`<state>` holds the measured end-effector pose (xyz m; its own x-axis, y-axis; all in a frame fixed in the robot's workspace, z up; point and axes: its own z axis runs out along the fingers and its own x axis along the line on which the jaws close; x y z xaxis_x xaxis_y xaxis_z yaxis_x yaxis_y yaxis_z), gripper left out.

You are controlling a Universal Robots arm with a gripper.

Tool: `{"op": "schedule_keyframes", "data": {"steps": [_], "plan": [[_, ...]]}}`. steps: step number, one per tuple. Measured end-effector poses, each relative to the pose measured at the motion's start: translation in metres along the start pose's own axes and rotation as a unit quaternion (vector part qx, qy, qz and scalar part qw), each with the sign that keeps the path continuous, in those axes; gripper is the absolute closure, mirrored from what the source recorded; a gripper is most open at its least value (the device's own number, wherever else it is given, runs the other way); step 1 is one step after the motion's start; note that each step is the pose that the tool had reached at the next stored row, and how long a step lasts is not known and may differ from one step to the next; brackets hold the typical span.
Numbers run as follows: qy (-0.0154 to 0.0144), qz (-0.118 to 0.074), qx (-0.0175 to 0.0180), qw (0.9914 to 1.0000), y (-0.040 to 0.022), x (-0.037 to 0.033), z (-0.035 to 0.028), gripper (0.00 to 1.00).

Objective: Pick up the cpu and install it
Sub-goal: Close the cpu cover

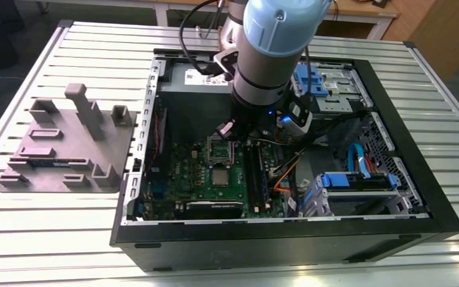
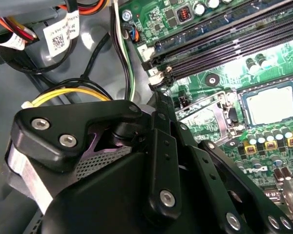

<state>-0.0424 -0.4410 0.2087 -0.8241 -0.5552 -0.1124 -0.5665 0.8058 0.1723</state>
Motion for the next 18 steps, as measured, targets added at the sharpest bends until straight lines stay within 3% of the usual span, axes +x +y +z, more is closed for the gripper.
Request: {"op": "schedule_keyframes", "data": {"steps": [12,15,18], "plan": [[0.0002,-0.001,-0.0001,1.0,0.0,0.0002,0.0065,0.9],[0.003,0.0,0.0035,0.99999,0.0004,0.0004,0.0066,0.9],[0.008,0.0,0.0083,0.99993,0.0008,0.0002,0.0065,0.9]]}}
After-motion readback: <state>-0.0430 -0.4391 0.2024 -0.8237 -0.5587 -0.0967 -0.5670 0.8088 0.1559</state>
